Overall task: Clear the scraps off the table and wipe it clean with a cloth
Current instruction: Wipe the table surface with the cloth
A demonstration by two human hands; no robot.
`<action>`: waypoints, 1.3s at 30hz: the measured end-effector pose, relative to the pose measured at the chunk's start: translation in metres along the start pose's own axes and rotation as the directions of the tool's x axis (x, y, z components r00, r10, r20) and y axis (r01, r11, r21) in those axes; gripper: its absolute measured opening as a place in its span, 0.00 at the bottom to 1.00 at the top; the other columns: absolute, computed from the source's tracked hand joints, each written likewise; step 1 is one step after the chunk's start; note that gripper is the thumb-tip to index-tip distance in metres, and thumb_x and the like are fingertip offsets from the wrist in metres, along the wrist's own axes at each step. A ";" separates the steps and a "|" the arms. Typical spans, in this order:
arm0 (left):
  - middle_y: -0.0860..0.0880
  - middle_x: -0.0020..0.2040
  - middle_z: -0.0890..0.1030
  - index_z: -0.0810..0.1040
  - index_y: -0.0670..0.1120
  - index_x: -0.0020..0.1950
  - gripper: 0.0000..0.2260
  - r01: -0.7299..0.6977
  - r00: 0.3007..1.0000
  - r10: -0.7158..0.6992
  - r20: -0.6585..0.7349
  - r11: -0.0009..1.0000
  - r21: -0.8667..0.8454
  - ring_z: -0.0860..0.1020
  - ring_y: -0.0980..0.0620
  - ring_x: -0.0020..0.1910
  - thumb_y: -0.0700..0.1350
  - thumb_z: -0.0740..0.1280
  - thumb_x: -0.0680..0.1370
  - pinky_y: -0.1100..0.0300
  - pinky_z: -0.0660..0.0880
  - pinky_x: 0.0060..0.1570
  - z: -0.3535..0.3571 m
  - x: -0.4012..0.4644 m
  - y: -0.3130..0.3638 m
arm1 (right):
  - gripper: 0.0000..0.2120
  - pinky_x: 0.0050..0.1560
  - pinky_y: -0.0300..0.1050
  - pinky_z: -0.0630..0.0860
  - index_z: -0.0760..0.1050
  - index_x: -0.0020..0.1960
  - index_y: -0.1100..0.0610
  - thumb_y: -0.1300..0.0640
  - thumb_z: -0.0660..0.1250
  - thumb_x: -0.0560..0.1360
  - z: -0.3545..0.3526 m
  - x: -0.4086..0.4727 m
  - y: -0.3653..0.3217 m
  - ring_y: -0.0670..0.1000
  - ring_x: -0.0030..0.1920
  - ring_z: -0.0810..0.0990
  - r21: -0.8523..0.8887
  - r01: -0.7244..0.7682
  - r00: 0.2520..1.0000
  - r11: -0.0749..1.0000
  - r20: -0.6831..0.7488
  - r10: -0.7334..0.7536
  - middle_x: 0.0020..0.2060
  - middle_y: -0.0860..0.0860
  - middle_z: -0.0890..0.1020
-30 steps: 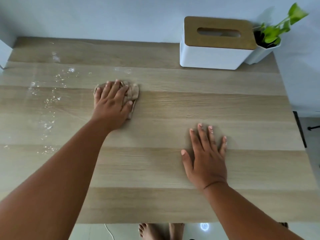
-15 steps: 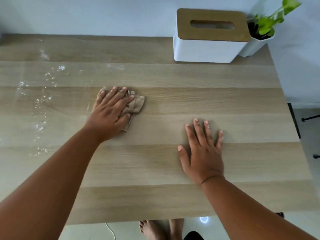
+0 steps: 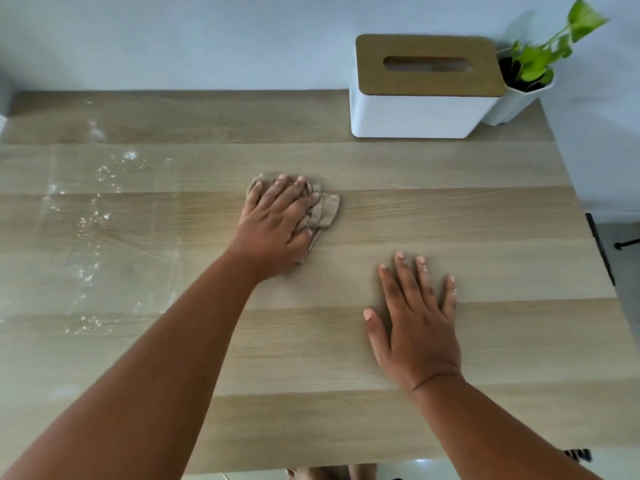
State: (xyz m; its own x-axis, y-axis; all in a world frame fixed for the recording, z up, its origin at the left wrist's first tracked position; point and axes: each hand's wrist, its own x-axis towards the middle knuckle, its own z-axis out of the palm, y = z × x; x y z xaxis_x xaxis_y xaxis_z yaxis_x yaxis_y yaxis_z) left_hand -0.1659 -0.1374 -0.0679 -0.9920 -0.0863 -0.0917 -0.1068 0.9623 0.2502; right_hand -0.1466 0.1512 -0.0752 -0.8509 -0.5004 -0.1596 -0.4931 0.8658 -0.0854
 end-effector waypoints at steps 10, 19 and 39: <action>0.50 0.84 0.51 0.56 0.55 0.82 0.36 0.450 0.893 -0.450 -0.012 0.893 0.021 0.47 0.46 0.83 0.64 0.50 0.74 0.41 0.41 0.80 -0.031 0.076 -0.100 | 0.35 0.77 0.73 0.50 0.59 0.82 0.50 0.37 0.53 0.80 0.004 -0.001 0.002 0.58 0.83 0.47 0.032 0.019 0.999 0.999 -0.038 -0.017 0.84 0.50 0.52; 0.52 0.84 0.52 0.56 0.57 0.82 0.33 0.210 0.978 -0.210 0.009 0.978 0.019 0.47 0.48 0.83 0.64 0.50 0.77 0.42 0.40 0.80 -0.018 0.112 -0.046 | 0.35 0.76 0.74 0.53 0.63 0.81 0.52 0.37 0.57 0.78 0.005 0.000 0.002 0.59 0.83 0.51 0.032 0.034 0.995 0.999 -0.097 -0.030 0.83 0.52 0.56; 0.54 0.84 0.54 0.57 0.59 0.82 0.35 0.198 0.980 -0.198 -0.004 0.980 0.023 0.48 0.50 0.83 0.64 0.46 0.74 0.43 0.41 0.80 -0.020 0.130 -0.053 | 0.35 0.76 0.74 0.52 0.62 0.81 0.51 0.37 0.56 0.79 0.009 0.001 0.004 0.58 0.83 0.51 0.025 0.037 0.994 0.999 -0.108 -0.034 0.83 0.51 0.55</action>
State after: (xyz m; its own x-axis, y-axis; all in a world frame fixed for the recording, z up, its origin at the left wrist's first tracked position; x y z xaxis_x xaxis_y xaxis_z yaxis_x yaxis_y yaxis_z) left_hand -0.2901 -0.2048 -0.0738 -0.9516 -0.2758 -0.1359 -0.2993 0.9319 0.2047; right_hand -0.1481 0.1545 -0.0842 -0.8481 -0.5275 -0.0490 -0.5197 0.8464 -0.1163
